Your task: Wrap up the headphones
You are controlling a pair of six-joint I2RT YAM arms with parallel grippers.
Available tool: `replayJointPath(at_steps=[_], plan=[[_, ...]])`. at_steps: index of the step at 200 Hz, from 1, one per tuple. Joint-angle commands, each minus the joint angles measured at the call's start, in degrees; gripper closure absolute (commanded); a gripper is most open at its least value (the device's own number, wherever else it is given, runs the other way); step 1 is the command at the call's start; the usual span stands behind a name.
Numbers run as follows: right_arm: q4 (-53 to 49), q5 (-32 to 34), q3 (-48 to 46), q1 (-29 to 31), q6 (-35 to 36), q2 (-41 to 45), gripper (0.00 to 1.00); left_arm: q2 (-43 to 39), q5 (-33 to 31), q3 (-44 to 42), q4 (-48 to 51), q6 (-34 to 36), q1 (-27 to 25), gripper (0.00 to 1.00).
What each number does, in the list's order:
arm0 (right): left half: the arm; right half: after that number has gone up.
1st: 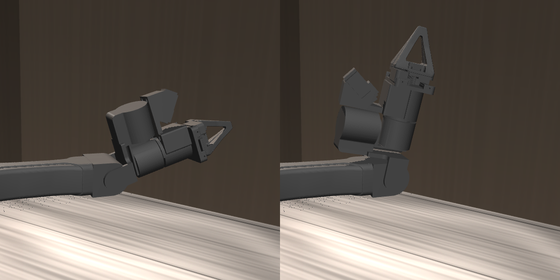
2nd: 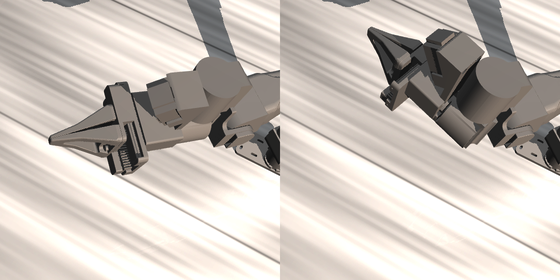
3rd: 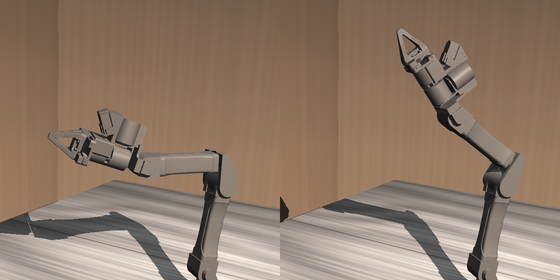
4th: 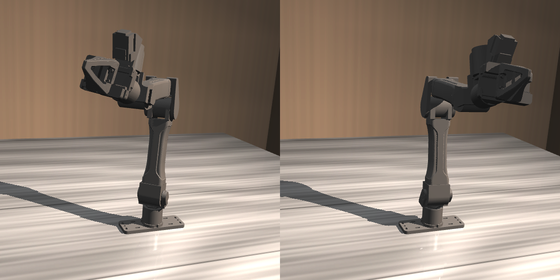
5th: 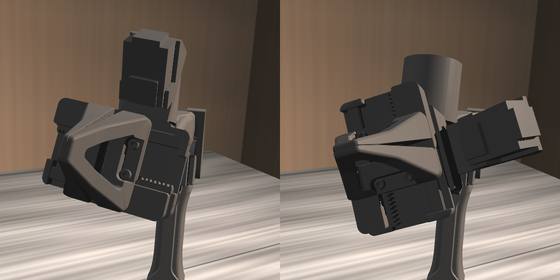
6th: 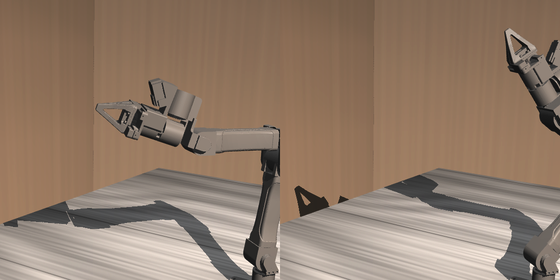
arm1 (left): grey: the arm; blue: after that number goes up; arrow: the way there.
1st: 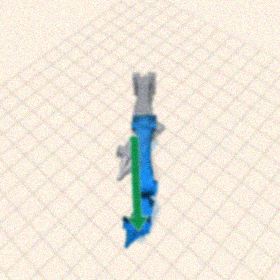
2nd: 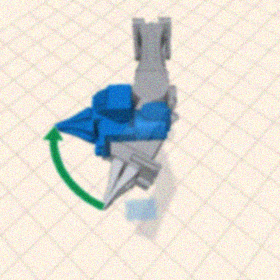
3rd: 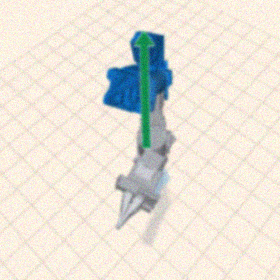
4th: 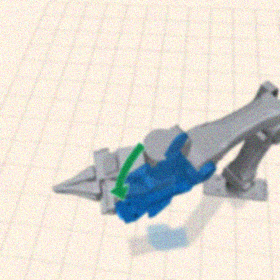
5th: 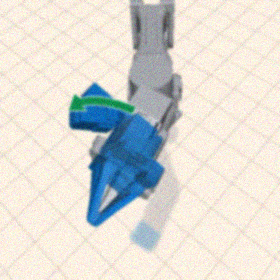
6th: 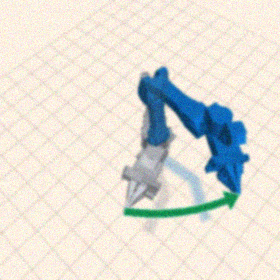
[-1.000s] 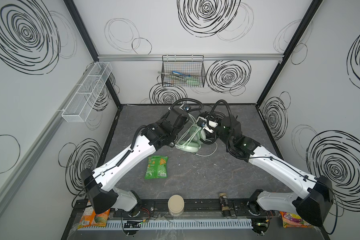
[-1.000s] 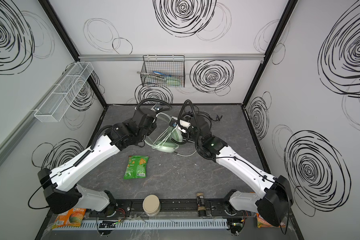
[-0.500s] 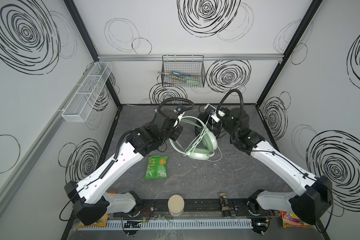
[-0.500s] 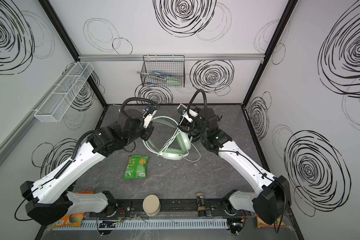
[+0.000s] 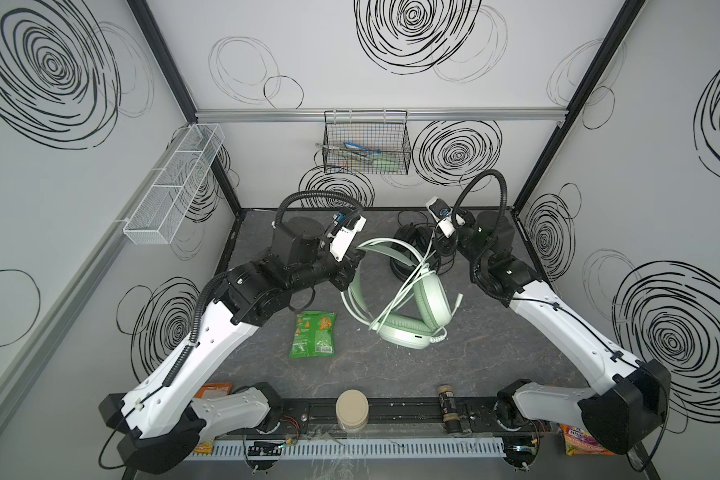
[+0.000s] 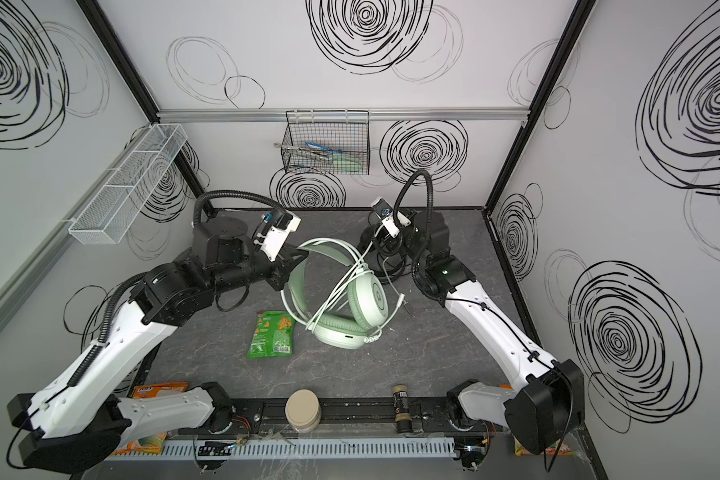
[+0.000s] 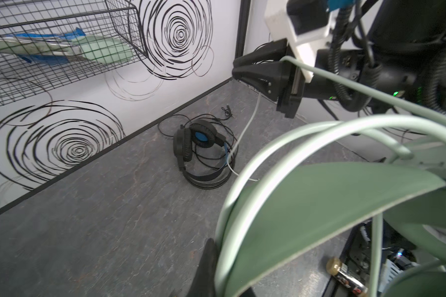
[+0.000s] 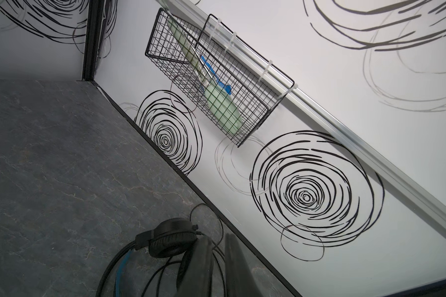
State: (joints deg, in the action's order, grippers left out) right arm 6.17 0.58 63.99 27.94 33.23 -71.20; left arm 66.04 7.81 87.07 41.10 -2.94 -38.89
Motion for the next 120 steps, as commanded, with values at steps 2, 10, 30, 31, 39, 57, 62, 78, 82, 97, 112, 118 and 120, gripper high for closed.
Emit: replayJointPath(at_steps=[2, 10, 30, 31, 39, 57, 62, 78, 82, 97, 112, 118, 120], plan=[[2.73, -2.51, -0.44, -0.72, -2.42, 1.95, 0.83, -1.29, 11.45, 5.02, -10.21, -6.84, 2.84, 1.0], [2.64, -3.3, -0.57, -0.75, -2.87, 1.99, 0.83, -1.21, 13.65, 6.11, -11.06, -8.07, 4.49, 1.0], [3.29, -4.76, -1.35, -0.7, -4.8, 2.03, 0.83, -0.77, 17.44, 9.01, -13.57, -10.8, 7.53, 1.0], [3.35, -4.82, -1.38, -0.7, -4.91, 2.03, 0.84, -0.75, 17.64, 9.14, -13.67, -10.92, 7.66, 1.0], [3.98, -5.55, -1.89, -0.77, -6.22, 2.19, 0.83, -0.5, 19.11, 10.19, -14.53, -11.94, 8.78, 1.0], [4.5, -7.38, -2.86, -0.33, -8.67, 2.12, 0.83, 0.26, 21.1, 12.33, -16.36, -13.79, 10.53, 1.0], [4.67, -7.53, -3.26, -0.16, -9.41, 2.03, 0.84, 0.41, 21.61, 12.82, -17.02, -14.46, 10.87, 1.0], [5.61, -8.61, -4.61, 0.33, -11.31, 1.78, 0.85, 0.89, 23.03, 13.8, -18.81, -16.4, 12.14, 1.0], [5.8, -8.93, -4.88, 0.51, -11.75, 1.72, 0.86, 0.96, 23.26, 13.96, -19.2, -16.9, 12.34, 1.0], [6.38, -9.63, -5.44, 1.1, -13.06, 1.0, 0.89, 0.93, 23.73, 14.09, -20.47, -18.07, 12.86, 1.0], [7.03, -10.29, -5.67, 1.28, -14.71, 0.38, 0.93, 0.6, 23.91, 13.76, -21.76, -19.3, 13.36, 1.0], [7.33, -10.87, -5.92, 1.32, -15.36, 0.18, 0.94, 0.46, 23.91, 13.58, -22.46, -19.91, 13.51, 1.0], [7.46, -11.04, -5.96, 1.35, -15.56, 0.14, 0.95, 0.44, 23.91, 13.51, -22.75, -20.09, 13.63, 1.0]])
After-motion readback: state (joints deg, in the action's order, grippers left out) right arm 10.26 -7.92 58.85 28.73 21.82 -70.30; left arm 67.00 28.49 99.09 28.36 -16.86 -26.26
